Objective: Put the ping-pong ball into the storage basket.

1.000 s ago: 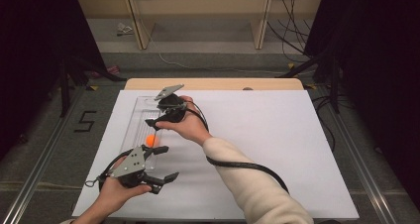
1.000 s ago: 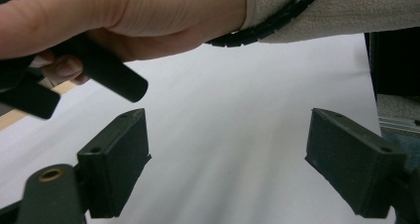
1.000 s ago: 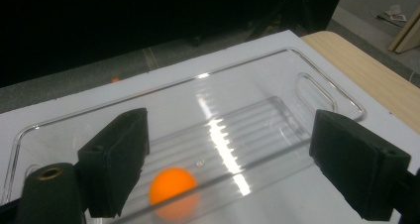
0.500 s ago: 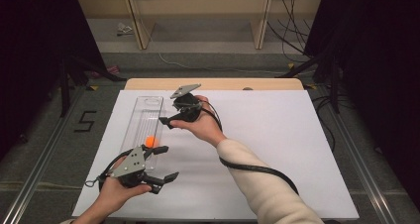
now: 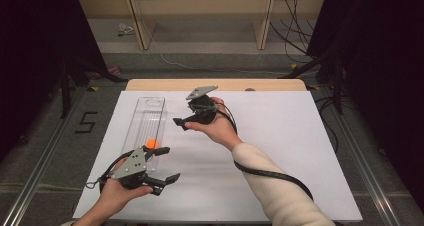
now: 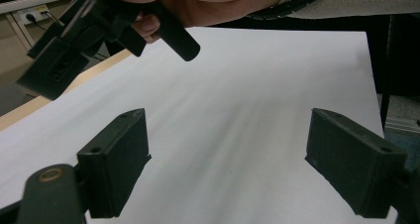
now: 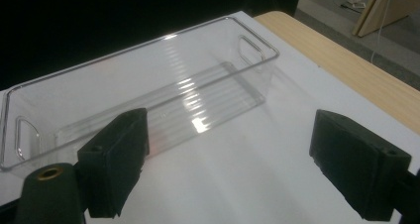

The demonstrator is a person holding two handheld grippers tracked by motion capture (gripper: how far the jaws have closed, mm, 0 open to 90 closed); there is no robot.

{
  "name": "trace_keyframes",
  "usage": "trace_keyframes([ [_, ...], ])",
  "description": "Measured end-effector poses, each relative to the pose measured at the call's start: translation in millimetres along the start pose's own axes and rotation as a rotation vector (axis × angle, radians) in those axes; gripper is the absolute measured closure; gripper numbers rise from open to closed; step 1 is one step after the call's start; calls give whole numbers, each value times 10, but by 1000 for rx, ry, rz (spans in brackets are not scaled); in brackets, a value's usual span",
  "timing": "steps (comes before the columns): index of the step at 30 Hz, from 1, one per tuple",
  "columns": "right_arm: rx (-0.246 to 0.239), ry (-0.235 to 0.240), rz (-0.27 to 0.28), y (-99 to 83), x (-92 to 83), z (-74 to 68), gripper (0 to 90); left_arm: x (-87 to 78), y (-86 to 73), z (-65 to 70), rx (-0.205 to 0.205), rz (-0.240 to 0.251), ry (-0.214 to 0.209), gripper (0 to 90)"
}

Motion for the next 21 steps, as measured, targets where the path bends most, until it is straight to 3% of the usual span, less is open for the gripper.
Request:
trace_keyframes([
  [21, 50, -65, 8, -345, -454, 244, 164, -3, 0, -8, -2, 2, 6, 162],
])
Point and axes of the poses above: each handheld gripper's, and its own axes: x roughly forward along the jaws, y roughly out of its top, z roughly to its right, the point moved 1 cm from there along x, roughly forward along the jaws, and after that the axes turned 4 degrees about x, right-handed, at the moved point
